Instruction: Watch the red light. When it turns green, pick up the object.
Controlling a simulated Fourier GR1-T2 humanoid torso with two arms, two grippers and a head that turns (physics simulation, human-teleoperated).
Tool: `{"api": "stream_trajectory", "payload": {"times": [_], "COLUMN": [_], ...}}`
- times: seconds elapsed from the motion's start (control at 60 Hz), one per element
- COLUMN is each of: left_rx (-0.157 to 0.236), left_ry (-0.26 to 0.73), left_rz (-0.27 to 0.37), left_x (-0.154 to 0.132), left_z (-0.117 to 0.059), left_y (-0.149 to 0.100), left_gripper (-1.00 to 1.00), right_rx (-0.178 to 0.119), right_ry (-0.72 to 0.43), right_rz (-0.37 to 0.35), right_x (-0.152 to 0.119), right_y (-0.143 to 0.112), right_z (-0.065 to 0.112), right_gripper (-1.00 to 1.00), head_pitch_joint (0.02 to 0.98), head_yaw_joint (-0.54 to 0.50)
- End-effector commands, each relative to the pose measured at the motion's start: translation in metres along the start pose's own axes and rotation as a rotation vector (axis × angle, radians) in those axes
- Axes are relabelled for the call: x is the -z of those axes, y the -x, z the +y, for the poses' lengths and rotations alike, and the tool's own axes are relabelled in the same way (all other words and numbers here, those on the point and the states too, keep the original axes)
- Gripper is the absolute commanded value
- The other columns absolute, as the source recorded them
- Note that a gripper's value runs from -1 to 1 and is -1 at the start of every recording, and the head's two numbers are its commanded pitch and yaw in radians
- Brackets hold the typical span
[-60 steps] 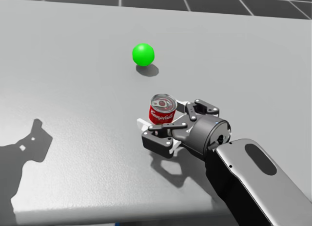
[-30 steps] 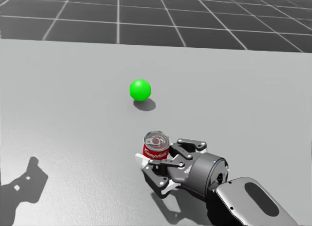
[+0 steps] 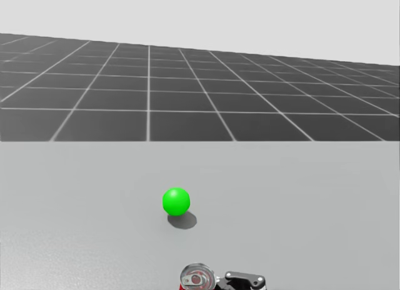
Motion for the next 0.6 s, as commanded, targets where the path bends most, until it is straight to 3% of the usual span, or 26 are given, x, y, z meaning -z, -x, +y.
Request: {"api": "stream_trajectory", "payload": {"times": [0.017,0.3,0.6], "left_rx": [0.004,0.004,0.0], "left_ry": [0.0,0.0,-0.004], "left_rz": [0.002,0.002,0.005], "left_x": [-0.001,-0.001,0.0], "left_z": [-0.001,-0.002,0.0], "left_y": [0.001,0.002,0.001], "left_gripper": [-1.0,-1.0,-1.0], "right_rx": [0.024,0.076,0.061], "right_ry": [0.114,0.223,0.319], "right_rz": [0.006,-0.172,-0.351], "right_x": [-0.001,-0.017,-0.037], "right_y": [0.004,-0.051,-0.127], "right_z": [-0.01,-0.014,-0.026], "right_gripper": [1.0,1.0,1.0], "head_pitch_joint": [0.442,0.448,0.449], "head_yaw_joint": [-0.17,-0.18,-0.18]}}
